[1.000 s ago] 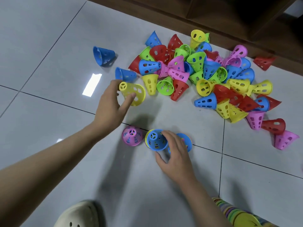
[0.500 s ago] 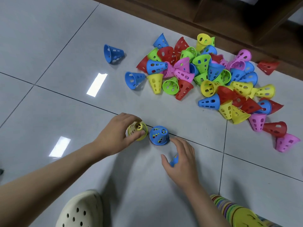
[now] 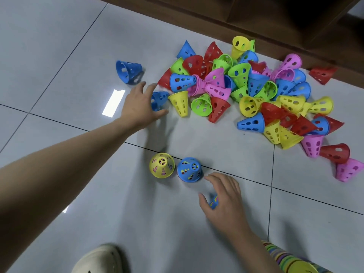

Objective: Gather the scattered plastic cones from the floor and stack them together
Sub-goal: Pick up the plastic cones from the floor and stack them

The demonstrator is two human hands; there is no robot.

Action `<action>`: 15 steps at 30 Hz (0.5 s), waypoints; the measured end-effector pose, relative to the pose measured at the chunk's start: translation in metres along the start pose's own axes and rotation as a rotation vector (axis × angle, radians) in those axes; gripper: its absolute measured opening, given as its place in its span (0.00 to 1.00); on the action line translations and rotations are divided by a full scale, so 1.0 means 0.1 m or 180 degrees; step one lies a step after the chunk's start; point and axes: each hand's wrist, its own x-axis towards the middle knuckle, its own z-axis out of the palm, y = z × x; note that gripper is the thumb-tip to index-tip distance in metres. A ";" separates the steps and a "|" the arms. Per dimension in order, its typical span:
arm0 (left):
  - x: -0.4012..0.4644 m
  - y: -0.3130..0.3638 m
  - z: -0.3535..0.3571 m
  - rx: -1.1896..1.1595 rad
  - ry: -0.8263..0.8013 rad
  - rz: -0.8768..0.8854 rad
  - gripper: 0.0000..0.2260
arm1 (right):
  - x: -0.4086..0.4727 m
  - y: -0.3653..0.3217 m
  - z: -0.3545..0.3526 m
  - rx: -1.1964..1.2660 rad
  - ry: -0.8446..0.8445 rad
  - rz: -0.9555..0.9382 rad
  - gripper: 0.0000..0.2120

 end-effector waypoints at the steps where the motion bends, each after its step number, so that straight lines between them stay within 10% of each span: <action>1: 0.05 0.02 0.02 0.0156 -0.0092 -0.0051 0.37 | 0.06 -0.01 -0.01 0.0034 0.0012 0.0052 0.20; 8: -0.05 0.01 0.05 0.0268 -0.0251 -0.0569 0.28 | 0.60 -0.12 -0.10 0.0250 -0.0015 0.0119 0.23; 15: -0.52 -0.10 -0.08 -0.1387 -0.0435 -0.1179 0.24 | 0.58 -0.14 -0.20 0.0270 -0.0190 0.0061 0.23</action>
